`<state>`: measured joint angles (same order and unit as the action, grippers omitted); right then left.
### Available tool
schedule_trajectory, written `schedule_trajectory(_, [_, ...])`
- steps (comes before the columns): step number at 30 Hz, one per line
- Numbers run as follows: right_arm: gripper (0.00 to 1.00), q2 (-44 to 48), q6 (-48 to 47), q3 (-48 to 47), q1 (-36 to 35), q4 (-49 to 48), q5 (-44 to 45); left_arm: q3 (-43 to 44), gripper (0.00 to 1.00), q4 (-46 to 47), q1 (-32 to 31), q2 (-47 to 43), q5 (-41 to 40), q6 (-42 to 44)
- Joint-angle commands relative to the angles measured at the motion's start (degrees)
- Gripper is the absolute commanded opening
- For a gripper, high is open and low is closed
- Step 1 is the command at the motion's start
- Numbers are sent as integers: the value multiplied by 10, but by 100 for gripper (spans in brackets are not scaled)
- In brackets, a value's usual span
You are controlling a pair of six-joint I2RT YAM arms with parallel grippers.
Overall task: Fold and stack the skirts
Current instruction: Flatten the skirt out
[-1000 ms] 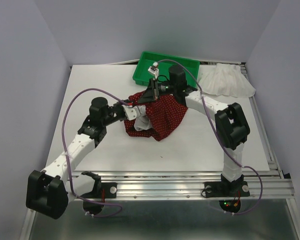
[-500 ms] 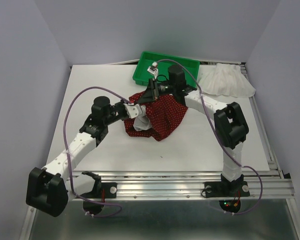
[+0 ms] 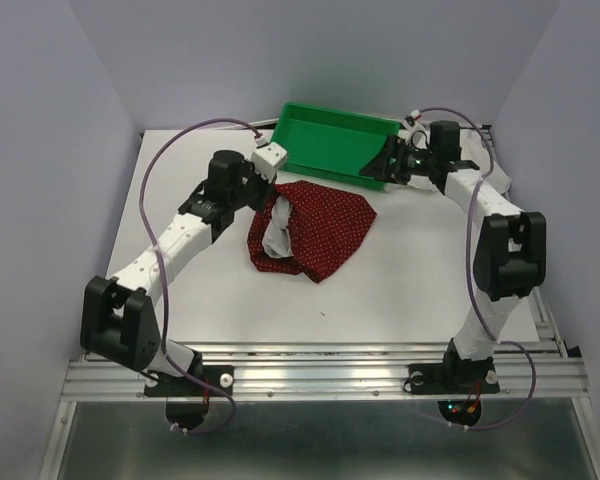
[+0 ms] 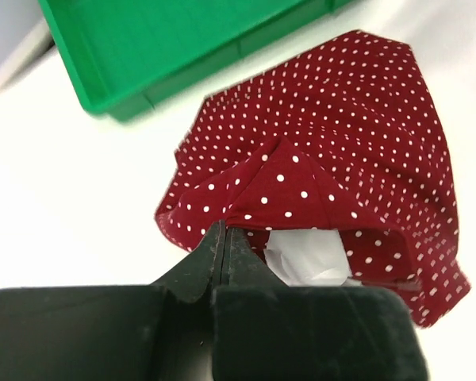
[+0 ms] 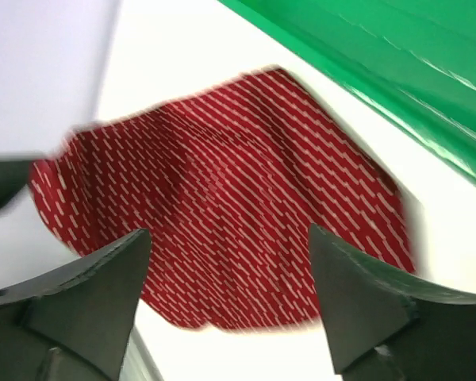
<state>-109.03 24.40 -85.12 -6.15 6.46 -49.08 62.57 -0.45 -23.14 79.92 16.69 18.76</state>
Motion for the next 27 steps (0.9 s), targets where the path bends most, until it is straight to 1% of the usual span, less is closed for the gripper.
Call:
schedule_trajectory(1, [80,142,-182,72,-37,181,81,72,0,-79,6,61,-49,-147])
schedule_trajectory(2, [73,162,-204,95,-46,186,116,80,0,-85,10,73,-49,-178])
schedule_trajectory(3, [69,182,-211,141,-72,189,135,93,0,-92,14,92,-50,-188])
schedule_trajectory(4, [67,203,-213,166,-87,182,157,99,0,-94,26,102,-48,-210])
schedule_trajectory(5, [62,244,-212,216,-121,155,200,116,0,-101,34,121,-34,-234])
schedule_trajectory(6, [59,262,-211,238,-121,155,218,116,0,-106,43,121,-34,-245])
schedule_trajectory(7, [57,278,-211,255,-159,127,236,132,0,-111,52,139,-26,-255])
schedule_trajectory(9, [55,294,-198,276,-190,109,265,143,0,-117,77,152,-12,-278])
schedule_trajectory(12, [56,273,-185,284,-243,97,294,150,0,-112,100,161,-5,-285])
schedule_trajectory(13, [56,255,-184,285,-283,87,309,145,0,-105,103,158,1,-289])
schedule_trajectory(17, [67,234,-209,292,-351,32,393,129,0,-91,106,147,3,-288])
schedule_trajectory(18, [70,225,-210,287,-372,28,432,126,0,-90,106,146,2,-288])
schedule_trajectory(19, [70,212,-205,282,-381,25,457,122,0,-87,106,142,-1,-286])
schedule_trajectory(21, [76,175,-192,268,-393,18,489,117,0,-86,106,139,-6,-282])
schedule_trajectory(24, [75,139,-186,262,-408,-14,519,110,0,-83,109,134,-8,-281])
schedule_trajectory(26, [72,117,-184,249,-414,-20,542,107,0,-82,110,131,-7,-276])
schedule_trajectory(27, [69,97,-182,238,-414,-13,572,106,0,-83,112,126,-7,-270])
